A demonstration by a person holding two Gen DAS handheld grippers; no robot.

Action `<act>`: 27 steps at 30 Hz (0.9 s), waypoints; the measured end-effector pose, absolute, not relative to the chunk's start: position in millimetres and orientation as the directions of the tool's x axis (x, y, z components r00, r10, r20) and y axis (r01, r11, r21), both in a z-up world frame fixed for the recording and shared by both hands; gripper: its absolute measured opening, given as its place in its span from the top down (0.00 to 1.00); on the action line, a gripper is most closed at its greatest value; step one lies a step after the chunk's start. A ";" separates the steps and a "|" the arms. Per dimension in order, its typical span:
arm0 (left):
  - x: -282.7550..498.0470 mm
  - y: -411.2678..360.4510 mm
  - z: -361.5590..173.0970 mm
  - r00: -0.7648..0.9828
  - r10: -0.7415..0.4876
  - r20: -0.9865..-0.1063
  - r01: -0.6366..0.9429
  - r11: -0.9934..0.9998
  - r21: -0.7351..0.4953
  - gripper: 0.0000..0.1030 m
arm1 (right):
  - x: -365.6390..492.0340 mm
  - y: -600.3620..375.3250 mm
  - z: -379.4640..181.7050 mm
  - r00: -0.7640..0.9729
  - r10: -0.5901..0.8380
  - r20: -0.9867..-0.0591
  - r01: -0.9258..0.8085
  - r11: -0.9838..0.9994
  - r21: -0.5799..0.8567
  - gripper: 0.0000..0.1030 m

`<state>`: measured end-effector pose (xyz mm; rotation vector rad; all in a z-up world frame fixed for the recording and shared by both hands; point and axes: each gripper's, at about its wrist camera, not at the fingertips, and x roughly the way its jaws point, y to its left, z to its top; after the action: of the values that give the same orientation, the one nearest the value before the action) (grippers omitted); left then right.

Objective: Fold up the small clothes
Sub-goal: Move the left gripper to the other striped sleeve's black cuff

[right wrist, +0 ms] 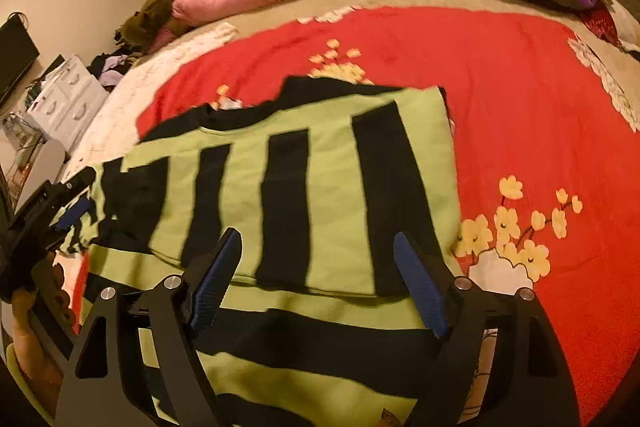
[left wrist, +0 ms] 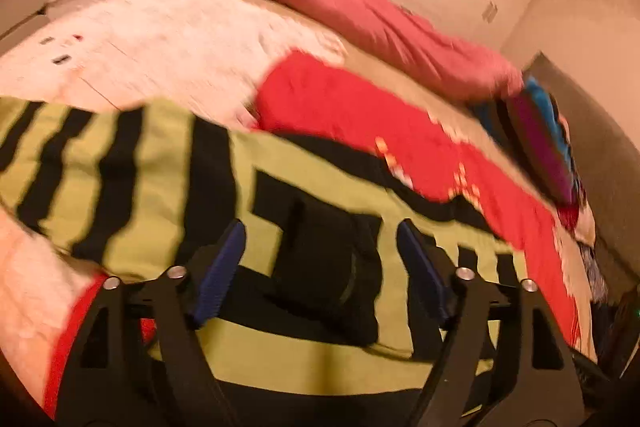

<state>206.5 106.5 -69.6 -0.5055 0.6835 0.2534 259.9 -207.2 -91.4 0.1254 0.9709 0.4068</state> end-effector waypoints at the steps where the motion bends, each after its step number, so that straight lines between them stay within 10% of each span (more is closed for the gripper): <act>1: 203.5 109.5 -66.1 0.755 0.078 -0.651 -0.394 0.848 -0.354 0.23 | 257.8 -204.8 -86.3 0.502 0.396 -0.769 -0.288 0.915 0.283 0.24; 4: 190.4 125.1 -60.3 0.742 0.151 -0.653 -0.456 0.827 -0.327 0.10 | 254.3 -199.3 -73.9 0.530 0.389 -0.753 -0.284 0.919 0.275 0.06; 27: 79.9 307.8 -86.7 0.661 0.316 -0.681 -0.731 0.474 -0.490 0.09 | 227.7 -77.2 -48.7 0.482 0.490 -0.726 -0.499 0.835 0.232 0.05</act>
<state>79.9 307.8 -86.7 -0.8543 0.5523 0.6814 227.7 -77.2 -48.7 -0.0112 0.8813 0.6021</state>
